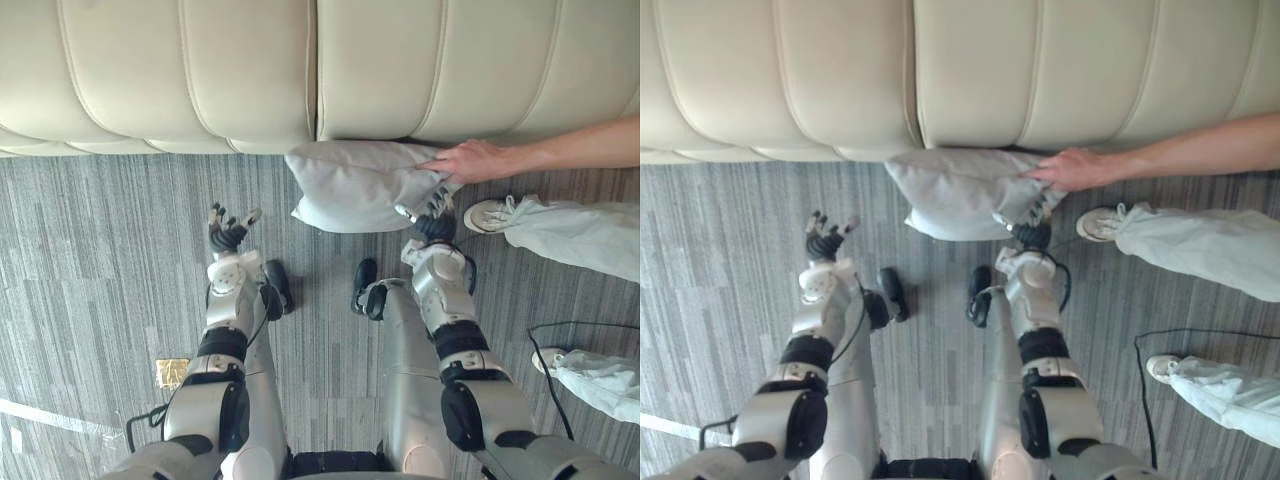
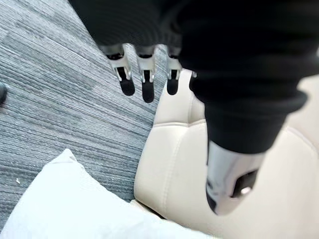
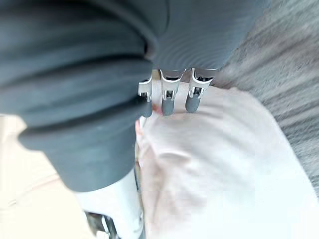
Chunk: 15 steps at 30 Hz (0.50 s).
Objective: Pick up cushions and gather them together orderly.
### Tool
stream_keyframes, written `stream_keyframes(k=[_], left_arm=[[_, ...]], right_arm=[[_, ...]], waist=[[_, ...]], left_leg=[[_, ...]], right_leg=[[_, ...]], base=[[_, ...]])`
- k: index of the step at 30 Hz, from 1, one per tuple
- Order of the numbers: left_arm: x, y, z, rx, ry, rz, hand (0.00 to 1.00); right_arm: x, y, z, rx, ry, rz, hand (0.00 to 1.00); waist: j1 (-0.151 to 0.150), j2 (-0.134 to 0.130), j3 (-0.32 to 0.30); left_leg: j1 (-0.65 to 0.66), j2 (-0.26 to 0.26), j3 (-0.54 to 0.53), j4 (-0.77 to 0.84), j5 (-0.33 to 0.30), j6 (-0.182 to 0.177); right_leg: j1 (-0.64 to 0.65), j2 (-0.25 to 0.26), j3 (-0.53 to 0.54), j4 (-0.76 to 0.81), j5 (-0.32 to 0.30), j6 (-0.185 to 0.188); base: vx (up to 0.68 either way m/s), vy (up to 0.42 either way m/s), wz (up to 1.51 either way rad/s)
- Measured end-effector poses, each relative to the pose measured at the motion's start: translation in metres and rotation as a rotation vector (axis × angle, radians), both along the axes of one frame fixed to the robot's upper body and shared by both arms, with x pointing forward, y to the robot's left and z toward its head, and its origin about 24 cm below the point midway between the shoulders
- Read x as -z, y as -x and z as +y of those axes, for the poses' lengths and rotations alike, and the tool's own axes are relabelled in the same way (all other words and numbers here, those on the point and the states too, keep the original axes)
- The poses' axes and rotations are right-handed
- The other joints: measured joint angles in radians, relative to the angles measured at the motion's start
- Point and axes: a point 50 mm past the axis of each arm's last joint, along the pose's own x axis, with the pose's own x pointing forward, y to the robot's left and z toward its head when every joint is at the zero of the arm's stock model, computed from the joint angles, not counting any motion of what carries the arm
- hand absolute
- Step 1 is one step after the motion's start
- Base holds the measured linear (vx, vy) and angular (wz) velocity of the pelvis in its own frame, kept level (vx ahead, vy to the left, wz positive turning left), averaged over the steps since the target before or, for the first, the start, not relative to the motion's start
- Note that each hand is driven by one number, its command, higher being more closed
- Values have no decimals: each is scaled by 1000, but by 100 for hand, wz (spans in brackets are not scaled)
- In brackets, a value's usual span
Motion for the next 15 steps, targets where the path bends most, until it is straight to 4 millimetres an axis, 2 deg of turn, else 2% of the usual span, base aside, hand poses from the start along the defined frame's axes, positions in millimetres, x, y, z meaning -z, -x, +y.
stream_keyframes(k=[2,7,10,14,15], left_arm=[[-8,-4,-11,20,4,-23,0],[-13,-3,-28,75,-13,-52,0],[-9,0,-35,95,-16,-49,0],[13,12,-38,107,-11,4,0],[18,17,-41,116,-4,7,0]], right_arm=[[-2,-1,5,-7,-10,-8,0],[-5,-1,19,-47,-10,-26,0],[-1,0,28,-76,-10,-21,0],[25,12,23,-67,-18,35,0],[38,18,19,-58,-19,68,0]], waist=[[-1,0,0],[0,0,0],[1,0,0],[-1,4,-3],[0,4,-4]], left_leg=[[-15,-3,-6,-4,7,4],[-14,-13,-7,-46,43,1],[20,-14,-7,-56,44,-1],[149,-21,0,-138,59,-10],[197,-23,9,-170,63,-10]], right_leg=[[-9,-2,-6,-4,4,-6],[-9,-3,-12,-36,26,-15],[24,-3,-13,-45,27,-16],[156,3,-27,-134,49,-19],[201,4,-29,-165,55,-16]], base=[[-113,-52,13],[-59,-61,6],[-24,-56,-1],[-26,-34,-6],[0,0,0]])
